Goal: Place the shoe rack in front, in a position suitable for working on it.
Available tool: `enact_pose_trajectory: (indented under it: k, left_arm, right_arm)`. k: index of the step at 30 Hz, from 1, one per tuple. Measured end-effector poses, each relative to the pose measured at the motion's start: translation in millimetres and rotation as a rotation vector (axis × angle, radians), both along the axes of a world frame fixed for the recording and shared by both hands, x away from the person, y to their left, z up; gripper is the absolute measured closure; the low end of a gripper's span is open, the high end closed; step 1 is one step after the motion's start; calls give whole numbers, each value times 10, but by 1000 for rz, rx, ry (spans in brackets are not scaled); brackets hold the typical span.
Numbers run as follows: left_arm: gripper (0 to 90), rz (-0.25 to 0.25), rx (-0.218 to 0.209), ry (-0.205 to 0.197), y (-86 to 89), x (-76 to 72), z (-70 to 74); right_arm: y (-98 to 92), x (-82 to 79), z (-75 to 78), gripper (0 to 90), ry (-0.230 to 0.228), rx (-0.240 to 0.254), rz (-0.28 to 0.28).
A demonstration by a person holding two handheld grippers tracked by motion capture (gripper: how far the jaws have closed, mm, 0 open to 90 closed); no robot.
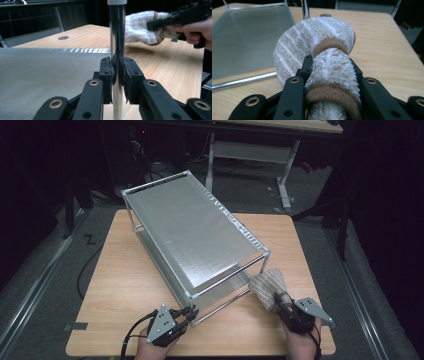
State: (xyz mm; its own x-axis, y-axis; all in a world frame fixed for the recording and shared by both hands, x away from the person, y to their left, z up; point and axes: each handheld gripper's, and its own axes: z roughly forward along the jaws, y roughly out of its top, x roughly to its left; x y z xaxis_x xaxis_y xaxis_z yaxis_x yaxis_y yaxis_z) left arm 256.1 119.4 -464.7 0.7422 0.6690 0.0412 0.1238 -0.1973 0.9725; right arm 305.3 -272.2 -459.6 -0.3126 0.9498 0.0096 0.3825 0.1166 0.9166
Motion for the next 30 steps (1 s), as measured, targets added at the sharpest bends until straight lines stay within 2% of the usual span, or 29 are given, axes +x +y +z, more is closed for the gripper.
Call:
enact_pose_trajectory:
  k: [1, 3, 5, 6, 7, 12, 15, 19, 24, 26, 27, 29, 30]
  left_arm:
    - [739, 4, -3, 2, 14, -1, -1]
    - [728, 4, -5, 4, 23, 1, -1]
    - [680, 11, -7, 14, 32, 7, -11]
    - [677, 11, -7, 14, 32, 7, -11]
    - [669, 9, -7, 17, 29, 6, -18]
    - [652, -2, 8, 13, 12, -20, -36]
    - [646, -5, 20, 16, 10, -30, -50]
    - [641, -5, 19, 18, 8, -35, -57]
    - [637, -3, 18, 19, 7, -32, -58]
    - [634, -5, 17, 18, 12, -31, -53]
    - [634, -4, 9, 16, 19, -31, -46]
    - [634, 0, 6, 16, 33, -33, -37]
    - [633, 0, 6, 16, 33, -33, -37]
  right_arm:
    - [5, -10, 45, 680, -25, 4, -1]
    - [7, -15, 61, 680, -33, 5, -3]
    - [19, -30, 130, 680, -68, 19, -2]
    - [19, -30, 130, 680, -68, 19, -2]
    - [32, -43, 178, 679, -93, 25, -2]
    - [47, -61, 268, 679, -136, 33, -8]
    - [43, -64, 391, 679, -182, 73, -1]
    - [74, -70, 485, 678, -215, 80, 3]
    - [90, -53, 468, 679, -208, 63, 1]
    - [91, -39, 431, 679, -194, 55, 0]
    - [87, -22, 382, 679, -168, 43, 1]
    - [84, -6, 321, 679, -145, 30, 1]
    - [84, -6, 321, 679, -145, 30, 1]
